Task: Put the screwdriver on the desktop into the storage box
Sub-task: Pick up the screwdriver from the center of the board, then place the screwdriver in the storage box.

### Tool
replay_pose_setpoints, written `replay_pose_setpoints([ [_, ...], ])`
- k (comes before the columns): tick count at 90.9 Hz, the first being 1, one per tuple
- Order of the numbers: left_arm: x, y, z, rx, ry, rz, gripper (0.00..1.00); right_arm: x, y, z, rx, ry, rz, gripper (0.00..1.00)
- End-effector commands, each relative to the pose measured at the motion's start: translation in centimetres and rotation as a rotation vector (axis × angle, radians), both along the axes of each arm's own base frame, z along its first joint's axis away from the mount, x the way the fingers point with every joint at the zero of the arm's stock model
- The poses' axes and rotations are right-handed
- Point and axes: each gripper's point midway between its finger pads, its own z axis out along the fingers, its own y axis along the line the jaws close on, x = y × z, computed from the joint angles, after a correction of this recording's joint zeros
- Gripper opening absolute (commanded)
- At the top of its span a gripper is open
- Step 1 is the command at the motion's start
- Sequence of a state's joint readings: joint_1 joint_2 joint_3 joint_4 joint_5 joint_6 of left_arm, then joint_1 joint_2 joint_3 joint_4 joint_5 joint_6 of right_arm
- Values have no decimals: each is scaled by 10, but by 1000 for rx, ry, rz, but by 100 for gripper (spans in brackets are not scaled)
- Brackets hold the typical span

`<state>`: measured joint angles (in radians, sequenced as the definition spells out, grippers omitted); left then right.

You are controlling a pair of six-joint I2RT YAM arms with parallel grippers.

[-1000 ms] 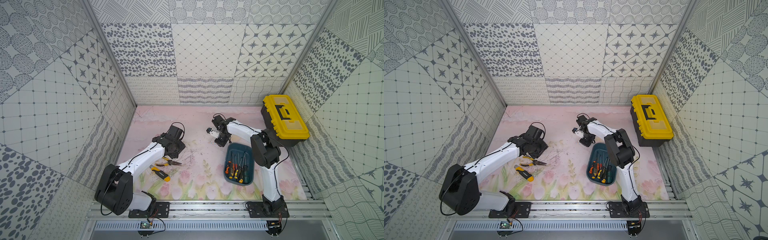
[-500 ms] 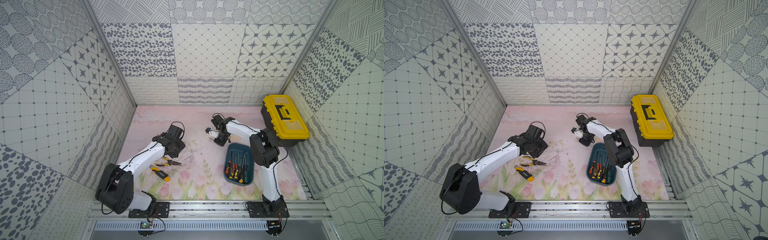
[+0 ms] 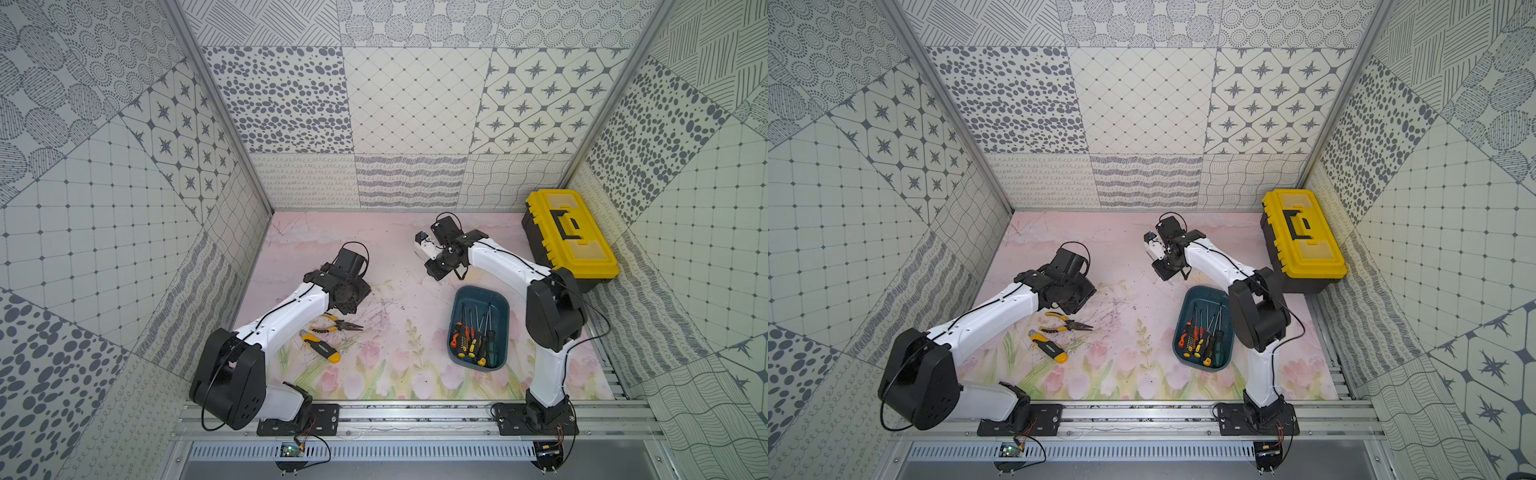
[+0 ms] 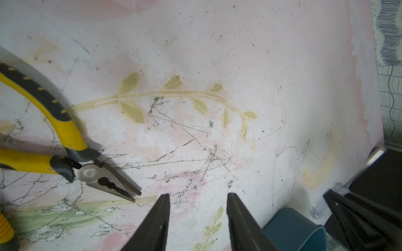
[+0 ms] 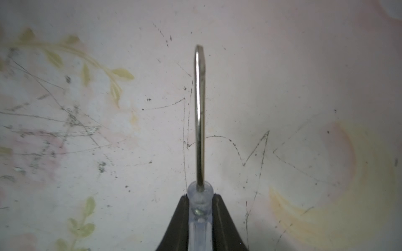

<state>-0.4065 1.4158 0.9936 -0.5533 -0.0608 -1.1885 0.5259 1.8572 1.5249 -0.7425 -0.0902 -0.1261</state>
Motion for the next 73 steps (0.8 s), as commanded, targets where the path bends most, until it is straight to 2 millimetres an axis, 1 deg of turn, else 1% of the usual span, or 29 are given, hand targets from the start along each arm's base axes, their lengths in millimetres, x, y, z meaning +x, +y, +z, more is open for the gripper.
replay_pose_setpoints([
  [1,-2,-3,6,24,-16,-31,47,-9,-12,56,215,-64,-288,0],
  [2,-2,-4,6,25,-17,-32,47,-13,-15,55,220,-57,-313,0],
  [4,-2,-5,6,27,-18,-35,47,-19,-22,62,240,-61,-357,0],
  [9,-3,-9,5,33,-15,-47,47,-38,-44,64,254,-53,-480,0],
  [12,-4,-14,4,36,-14,-57,47,-52,-61,65,267,-35,-583,0],
  [16,-6,-19,2,39,-9,-69,47,-72,-77,60,265,11,-676,0],
  [21,-7,-26,1,42,-6,-86,47,-95,-94,48,254,77,-777,0],
  [26,-8,-34,-1,44,3,-101,47,-121,-106,32,215,160,-837,0],
  [32,-11,-43,-3,48,12,-121,47,-147,-116,11,175,253,-901,0],
  [37,-14,-50,-4,51,16,-136,47,-163,-119,-9,153,321,-938,0],
  [41,-16,-55,-5,52,20,-143,47,-168,-118,-20,157,356,-956,0],
  [47,-19,-59,-5,58,24,-152,47,-171,-113,-37,169,398,-970,0],
  [58,-26,-61,-1,74,25,-158,47,-165,-98,-59,198,454,-956,0],
  [66,-31,-57,2,91,19,-152,47,-158,-92,-67,199,462,-944,0],
  [70,-33,-55,3,97,16,-150,47,-155,-92,-70,189,456,-944,5],
  [73,-35,-52,4,102,15,-144,47,-153,-94,-71,178,449,-946,16],
])
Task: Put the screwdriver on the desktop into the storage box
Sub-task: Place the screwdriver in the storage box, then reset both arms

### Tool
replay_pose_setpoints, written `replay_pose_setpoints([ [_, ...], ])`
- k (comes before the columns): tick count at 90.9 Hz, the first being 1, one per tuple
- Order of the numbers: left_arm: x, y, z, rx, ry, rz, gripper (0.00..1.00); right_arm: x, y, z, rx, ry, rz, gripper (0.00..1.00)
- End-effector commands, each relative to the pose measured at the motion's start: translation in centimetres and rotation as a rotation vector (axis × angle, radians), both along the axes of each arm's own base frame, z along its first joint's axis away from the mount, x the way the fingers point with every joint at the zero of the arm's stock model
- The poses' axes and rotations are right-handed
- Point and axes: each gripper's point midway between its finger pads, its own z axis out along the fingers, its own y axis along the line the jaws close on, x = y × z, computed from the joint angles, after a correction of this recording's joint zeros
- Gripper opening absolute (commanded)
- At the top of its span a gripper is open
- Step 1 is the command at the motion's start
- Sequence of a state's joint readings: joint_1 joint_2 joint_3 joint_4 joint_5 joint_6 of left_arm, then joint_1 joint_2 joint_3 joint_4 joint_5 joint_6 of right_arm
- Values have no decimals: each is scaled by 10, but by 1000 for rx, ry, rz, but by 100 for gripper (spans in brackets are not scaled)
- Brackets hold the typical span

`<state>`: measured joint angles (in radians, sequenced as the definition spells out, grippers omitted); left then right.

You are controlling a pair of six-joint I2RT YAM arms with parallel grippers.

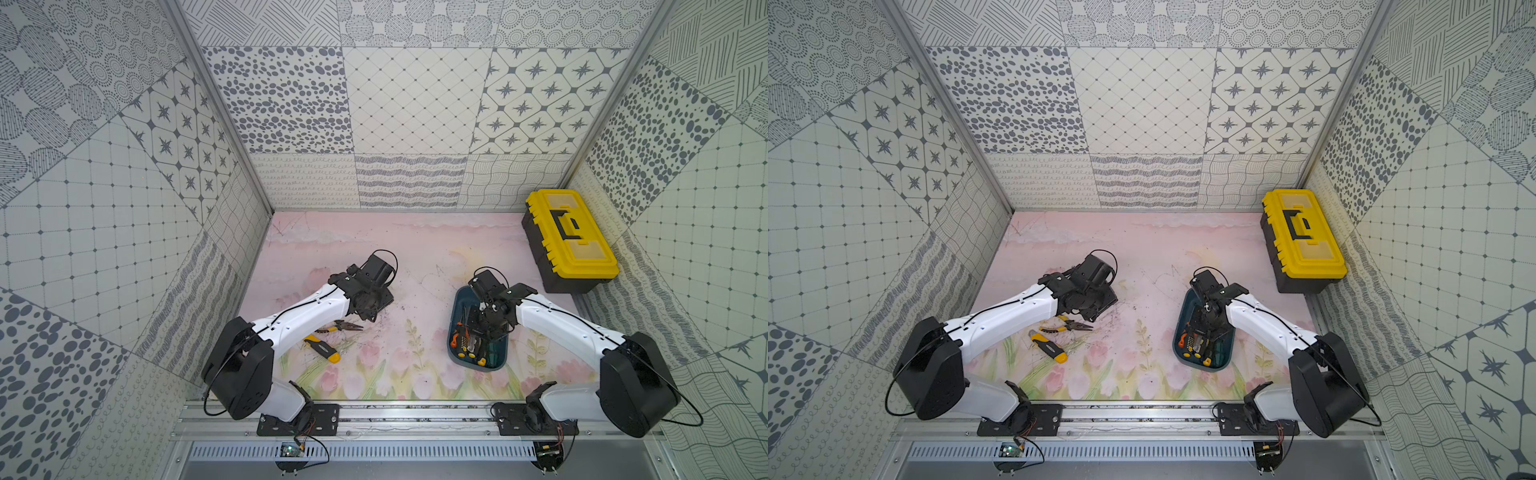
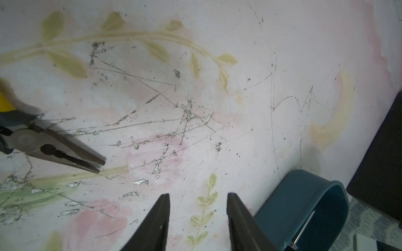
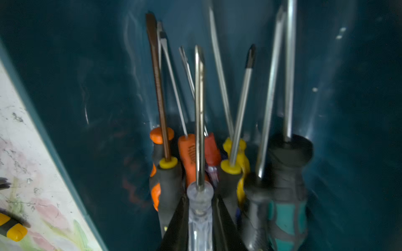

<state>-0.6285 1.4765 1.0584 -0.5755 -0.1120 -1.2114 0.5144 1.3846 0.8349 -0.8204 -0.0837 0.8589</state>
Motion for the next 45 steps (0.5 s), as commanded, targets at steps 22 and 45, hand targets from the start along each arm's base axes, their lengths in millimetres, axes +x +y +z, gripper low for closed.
replay_pose_setpoints([
  [22,-23,42,13,132,-38,81,49,31,-18,33,-74,-167,-3,61],
  [45,-18,102,44,398,-197,78,58,66,-109,136,-428,-732,-42,93],
])
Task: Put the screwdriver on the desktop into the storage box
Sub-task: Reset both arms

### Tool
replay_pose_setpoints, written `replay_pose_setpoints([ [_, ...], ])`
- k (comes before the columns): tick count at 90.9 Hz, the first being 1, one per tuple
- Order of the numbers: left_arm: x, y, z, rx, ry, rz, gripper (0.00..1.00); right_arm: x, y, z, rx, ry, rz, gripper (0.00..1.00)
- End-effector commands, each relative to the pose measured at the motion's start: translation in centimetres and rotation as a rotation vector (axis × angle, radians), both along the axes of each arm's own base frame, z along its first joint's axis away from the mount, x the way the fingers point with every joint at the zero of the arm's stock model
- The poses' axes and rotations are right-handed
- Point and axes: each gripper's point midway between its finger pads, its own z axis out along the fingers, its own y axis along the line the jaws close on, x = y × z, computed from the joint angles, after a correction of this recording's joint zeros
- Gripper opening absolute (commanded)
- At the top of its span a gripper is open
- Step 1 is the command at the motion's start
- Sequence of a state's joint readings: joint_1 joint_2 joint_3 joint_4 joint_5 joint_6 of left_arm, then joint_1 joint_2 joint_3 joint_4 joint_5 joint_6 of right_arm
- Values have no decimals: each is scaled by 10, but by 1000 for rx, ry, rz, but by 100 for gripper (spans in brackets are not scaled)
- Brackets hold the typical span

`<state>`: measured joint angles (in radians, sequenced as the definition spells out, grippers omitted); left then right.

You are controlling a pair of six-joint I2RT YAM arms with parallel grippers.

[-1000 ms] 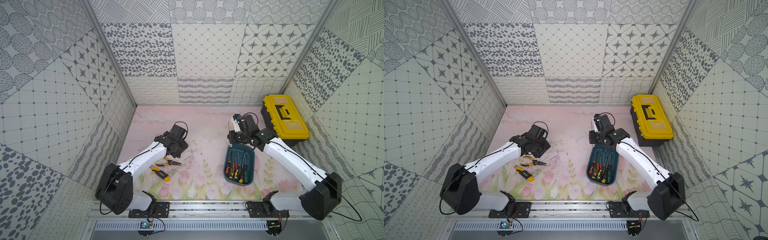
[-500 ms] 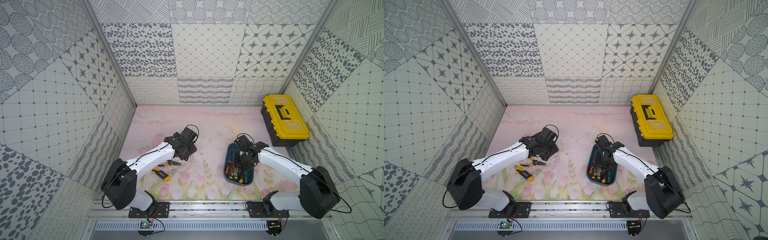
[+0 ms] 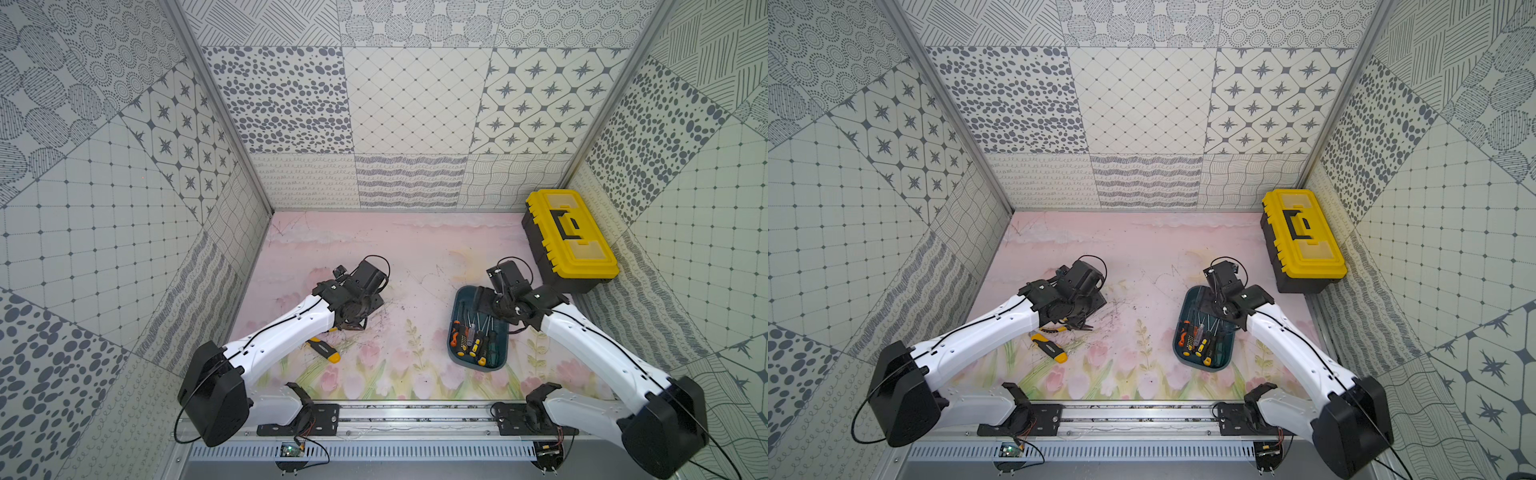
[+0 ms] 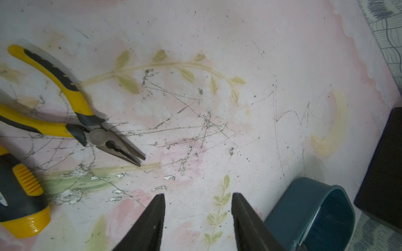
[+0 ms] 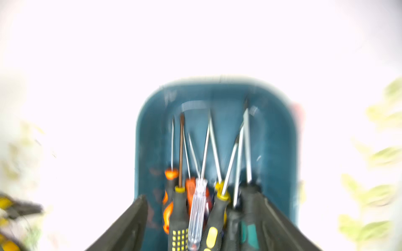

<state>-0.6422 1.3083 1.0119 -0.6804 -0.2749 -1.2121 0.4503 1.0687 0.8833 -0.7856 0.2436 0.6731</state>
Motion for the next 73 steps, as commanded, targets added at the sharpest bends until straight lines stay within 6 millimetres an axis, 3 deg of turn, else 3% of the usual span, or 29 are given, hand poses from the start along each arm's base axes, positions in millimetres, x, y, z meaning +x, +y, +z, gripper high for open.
replay_pose_setpoints([
  [1,0,65,17,313,-98,23,59,17,-57,34,-270,-249,-76,94],
  [7,2,89,20,410,-124,20,62,27,-75,27,-302,-351,-88,95],
  [13,6,111,24,470,-165,28,78,40,-91,27,-312,-445,-122,95],
  [21,15,136,28,496,-231,30,92,45,-115,-7,-304,-439,-172,95],
  [28,19,156,23,528,-272,37,99,53,-124,-27,-244,-431,-195,95],
  [32,24,161,23,549,-312,13,99,58,-123,-40,-231,-415,-185,95],
  [40,28,167,17,629,-365,-55,99,68,-117,-47,-204,-431,-160,95],
  [61,32,171,-13,653,-408,-166,99,100,-103,-29,-244,-571,-41,94],
  [73,39,167,-19,678,-469,-219,99,116,-88,-24,-261,-650,58,92],
])
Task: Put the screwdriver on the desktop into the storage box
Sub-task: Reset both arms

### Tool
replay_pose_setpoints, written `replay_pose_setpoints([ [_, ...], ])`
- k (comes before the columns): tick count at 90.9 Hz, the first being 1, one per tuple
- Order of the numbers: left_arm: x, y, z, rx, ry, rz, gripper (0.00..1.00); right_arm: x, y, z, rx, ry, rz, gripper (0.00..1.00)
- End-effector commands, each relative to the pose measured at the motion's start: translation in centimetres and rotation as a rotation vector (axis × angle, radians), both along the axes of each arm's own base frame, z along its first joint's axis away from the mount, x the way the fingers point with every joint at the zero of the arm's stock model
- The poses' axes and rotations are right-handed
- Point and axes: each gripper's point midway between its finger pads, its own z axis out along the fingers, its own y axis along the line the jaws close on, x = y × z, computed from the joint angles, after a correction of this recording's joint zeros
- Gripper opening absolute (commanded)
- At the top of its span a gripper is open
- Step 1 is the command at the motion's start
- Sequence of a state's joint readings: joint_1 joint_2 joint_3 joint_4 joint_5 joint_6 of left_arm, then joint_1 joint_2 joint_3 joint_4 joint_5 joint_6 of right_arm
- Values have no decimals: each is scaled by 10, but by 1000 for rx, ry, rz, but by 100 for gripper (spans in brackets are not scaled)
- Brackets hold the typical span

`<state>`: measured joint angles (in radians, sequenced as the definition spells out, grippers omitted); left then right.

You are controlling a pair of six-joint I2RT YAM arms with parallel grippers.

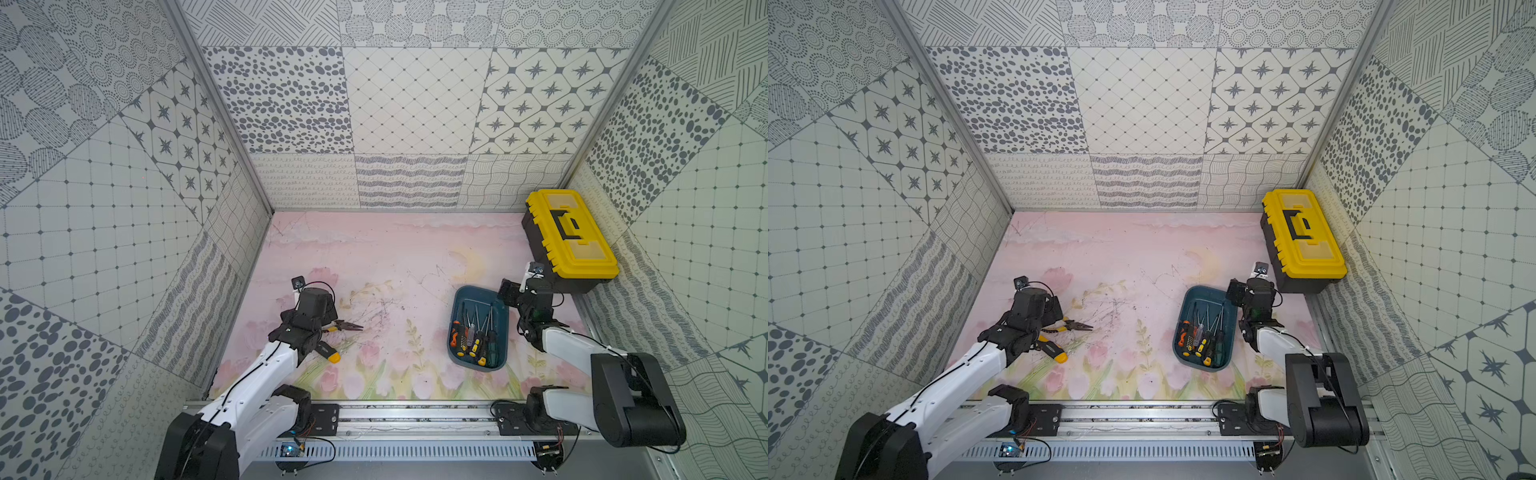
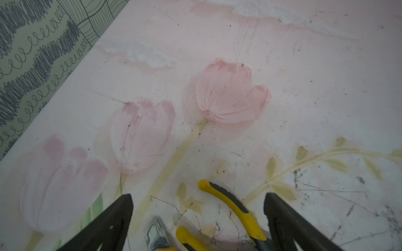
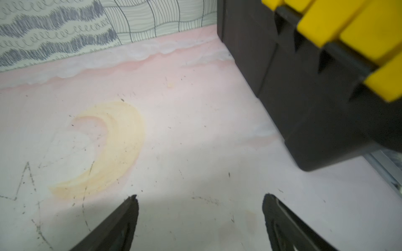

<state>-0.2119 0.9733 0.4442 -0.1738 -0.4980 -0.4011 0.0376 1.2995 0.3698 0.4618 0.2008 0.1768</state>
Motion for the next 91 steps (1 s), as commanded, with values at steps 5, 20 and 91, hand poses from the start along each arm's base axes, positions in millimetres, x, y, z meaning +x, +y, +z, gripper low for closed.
replay_pose_setpoints([
  [5,38,-8,25,140,-195,-198,99,31,24,38,-90,-210,155,93],
  [20,46,-5,21,110,-241,-232,99,34,27,8,-97,-202,164,96],
  [91,114,-28,-18,32,-294,-343,99,39,9,9,-64,-166,81,97],
])
